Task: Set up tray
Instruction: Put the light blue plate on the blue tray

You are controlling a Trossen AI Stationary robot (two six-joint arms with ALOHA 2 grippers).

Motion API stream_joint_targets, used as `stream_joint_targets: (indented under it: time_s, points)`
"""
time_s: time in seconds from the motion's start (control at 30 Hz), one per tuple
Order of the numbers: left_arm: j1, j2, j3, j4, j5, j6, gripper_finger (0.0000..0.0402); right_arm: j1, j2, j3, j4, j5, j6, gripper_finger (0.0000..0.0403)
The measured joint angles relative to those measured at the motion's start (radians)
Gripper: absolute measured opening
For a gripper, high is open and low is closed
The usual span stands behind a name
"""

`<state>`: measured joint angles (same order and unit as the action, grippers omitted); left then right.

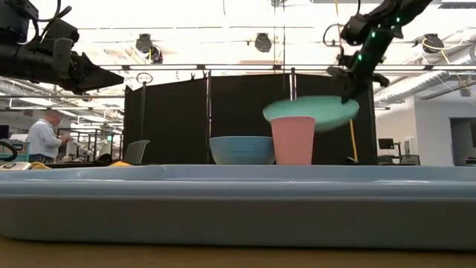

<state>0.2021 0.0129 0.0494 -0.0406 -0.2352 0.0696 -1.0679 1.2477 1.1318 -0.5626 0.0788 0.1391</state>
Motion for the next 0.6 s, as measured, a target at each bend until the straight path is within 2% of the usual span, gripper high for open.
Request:
stream_joint_targets:
  time_s: [0.17, 0.37, 0.6]
  points:
    - [0.000, 0.000, 0.000, 0.000, 0.001, 0.000, 0.0037, 0.042, -0.020, 0.081, -0.076, -0.112, 0.023, 0.0001]
    - [0.000, 0.000, 0.000, -0.003, 0.002, -0.018, 0.0037, 0.148, -0.074, 0.173, -0.177, -0.149, 0.017, 0.0001]
    - [0.000, 0.000, 0.000, -0.003, 0.002, -0.023, 0.0037, 0.381, -0.131, 0.199, -0.295, -0.214, 0.002, 0.0001]
